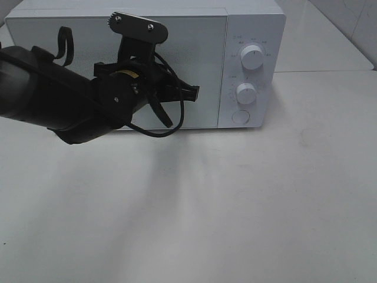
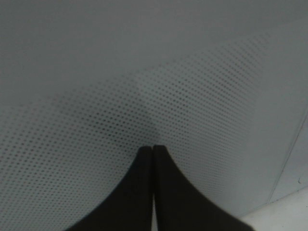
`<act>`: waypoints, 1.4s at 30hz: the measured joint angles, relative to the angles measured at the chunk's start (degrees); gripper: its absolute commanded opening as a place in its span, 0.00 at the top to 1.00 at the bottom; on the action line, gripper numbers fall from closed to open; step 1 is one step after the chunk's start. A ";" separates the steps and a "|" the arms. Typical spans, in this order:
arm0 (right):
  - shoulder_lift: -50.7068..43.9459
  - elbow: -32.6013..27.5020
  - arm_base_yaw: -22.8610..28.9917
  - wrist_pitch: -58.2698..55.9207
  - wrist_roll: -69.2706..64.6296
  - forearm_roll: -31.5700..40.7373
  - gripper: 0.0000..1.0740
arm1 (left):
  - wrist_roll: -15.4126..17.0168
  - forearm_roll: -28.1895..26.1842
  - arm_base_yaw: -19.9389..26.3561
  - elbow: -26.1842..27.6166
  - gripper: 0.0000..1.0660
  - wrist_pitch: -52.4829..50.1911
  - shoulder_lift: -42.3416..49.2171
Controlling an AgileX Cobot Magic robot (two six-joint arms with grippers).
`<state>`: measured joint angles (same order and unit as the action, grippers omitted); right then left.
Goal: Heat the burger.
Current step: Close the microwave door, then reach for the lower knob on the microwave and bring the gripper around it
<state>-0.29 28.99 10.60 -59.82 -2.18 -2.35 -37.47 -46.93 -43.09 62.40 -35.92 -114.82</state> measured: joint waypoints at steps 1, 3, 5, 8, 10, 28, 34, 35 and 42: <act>0.00 0.00 0.00 0.00 0.00 0.00 0.29 | 0.00 -0.52 -0.23 -0.80 1.00 -0.11 1.03; 0.00 0.00 0.00 0.00 0.00 0.00 0.29 | 0.00 -0.74 -0.23 -1.43 1.00 -0.06 1.78; 0.00 0.00 0.00 0.00 0.00 0.00 0.29 | 0.00 -1.38 -0.40 -2.98 1.00 -0.06 3.32; 0.00 0.00 0.00 0.00 0.00 0.00 0.29 | 0.00 -2.86 -0.97 -5.27 0.99 0.97 5.33; 0.00 0.00 0.00 0.00 0.00 0.00 0.29 | -1.89 -5.39 -1.15 -8.77 0.75 6.47 8.25; 0.00 0.00 0.00 0.00 0.00 0.00 0.29 | -8.31 -6.47 2.29 -11.40 0.05 42.28 14.50; 0.00 0.00 0.00 0.00 0.00 0.00 0.29 | 1.09 4.76 9.22 -11.40 0.05 54.43 17.36; 0.00 0.00 0.00 0.00 0.00 0.00 0.29 | 1.09 4.76 9.22 -11.40 0.05 54.43 17.36; 0.00 0.00 0.00 0.00 0.00 0.00 0.29 | 23.89 30.08 16.50 -11.40 0.05 66.92 24.41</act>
<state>-0.29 28.99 10.60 -59.82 -2.18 -2.35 -13.58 -16.84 -26.59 50.99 31.00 -90.41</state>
